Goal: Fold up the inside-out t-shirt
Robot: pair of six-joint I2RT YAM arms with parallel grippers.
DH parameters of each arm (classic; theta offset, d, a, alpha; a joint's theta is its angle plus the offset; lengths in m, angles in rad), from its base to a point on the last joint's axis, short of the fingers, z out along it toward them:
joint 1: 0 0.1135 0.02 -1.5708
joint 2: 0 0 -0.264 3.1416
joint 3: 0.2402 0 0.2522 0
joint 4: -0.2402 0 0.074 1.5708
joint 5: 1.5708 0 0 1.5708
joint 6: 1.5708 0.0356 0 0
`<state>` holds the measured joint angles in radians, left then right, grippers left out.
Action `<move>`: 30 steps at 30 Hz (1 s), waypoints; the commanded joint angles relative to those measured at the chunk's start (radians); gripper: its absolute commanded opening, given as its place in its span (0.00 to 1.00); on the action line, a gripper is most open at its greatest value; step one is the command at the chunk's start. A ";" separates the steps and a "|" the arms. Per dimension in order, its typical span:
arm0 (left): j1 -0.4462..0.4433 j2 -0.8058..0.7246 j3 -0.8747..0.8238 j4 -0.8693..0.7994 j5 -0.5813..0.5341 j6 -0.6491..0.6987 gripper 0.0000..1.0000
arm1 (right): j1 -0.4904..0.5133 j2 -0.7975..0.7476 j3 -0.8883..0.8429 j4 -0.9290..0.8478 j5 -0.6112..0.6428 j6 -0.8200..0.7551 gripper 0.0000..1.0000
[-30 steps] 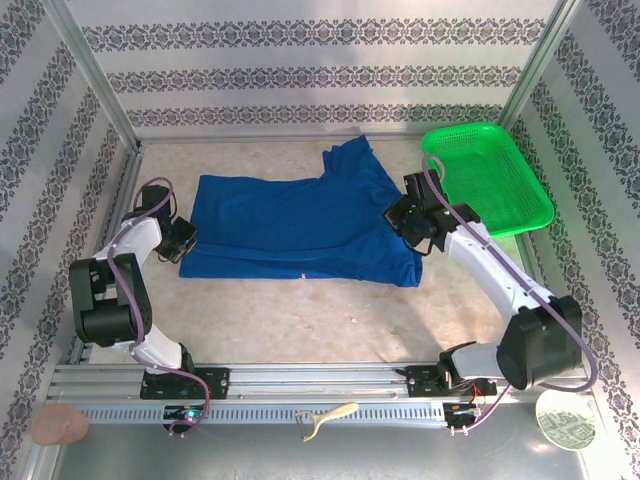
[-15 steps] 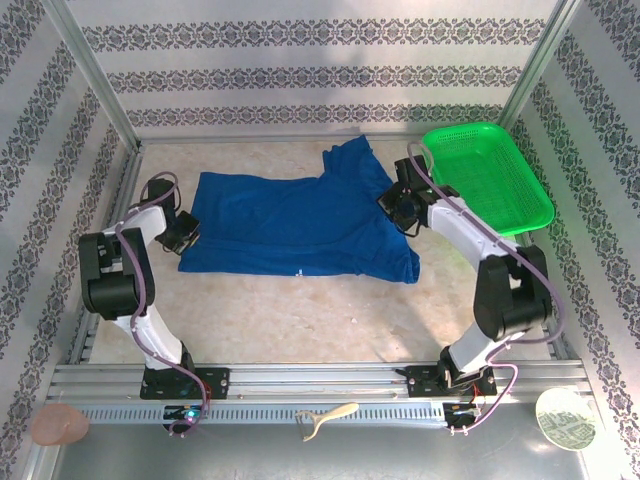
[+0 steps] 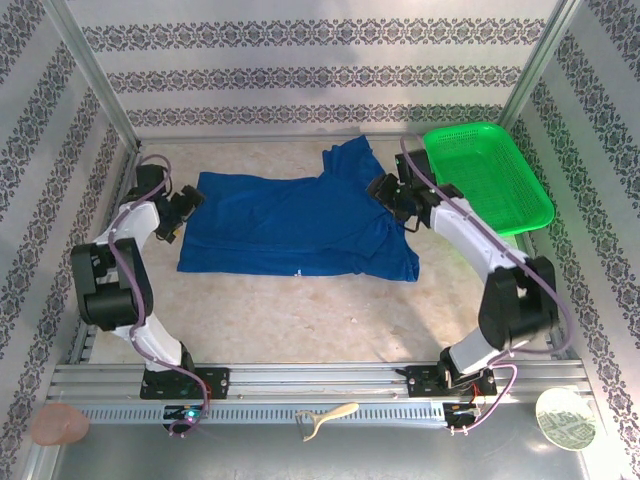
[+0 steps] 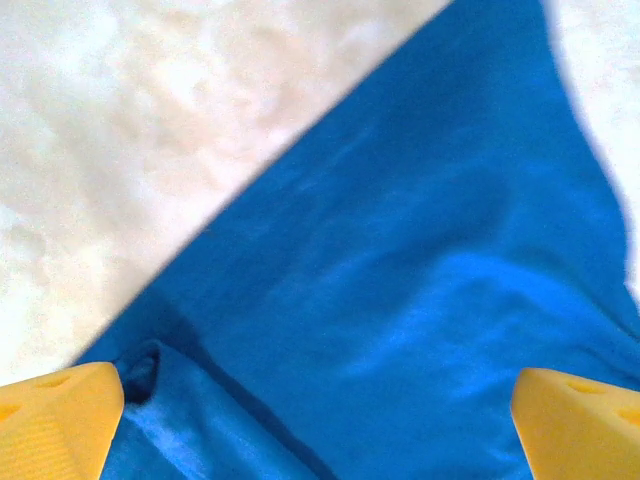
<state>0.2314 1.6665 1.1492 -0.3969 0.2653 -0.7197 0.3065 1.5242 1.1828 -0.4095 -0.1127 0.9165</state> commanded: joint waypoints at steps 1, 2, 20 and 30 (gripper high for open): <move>0.011 -0.097 0.026 -0.051 0.041 0.079 1.00 | 0.051 -0.052 -0.121 -0.073 0.032 0.001 0.53; 0.011 -0.118 0.020 -0.068 0.054 0.084 1.00 | 0.063 -0.063 -0.148 -0.074 0.036 0.010 0.53; -0.075 -0.351 -0.139 -0.119 0.152 0.046 0.99 | 0.149 0.070 -0.248 -0.009 0.094 0.117 0.47; -0.086 -0.350 -0.165 -0.090 0.167 0.031 1.00 | 0.129 0.155 -0.165 -0.006 0.070 0.091 0.02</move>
<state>0.1585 1.3396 0.9985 -0.5003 0.4149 -0.6735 0.4469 1.6810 0.9749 -0.4107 -0.0471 1.0199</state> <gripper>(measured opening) 0.995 0.091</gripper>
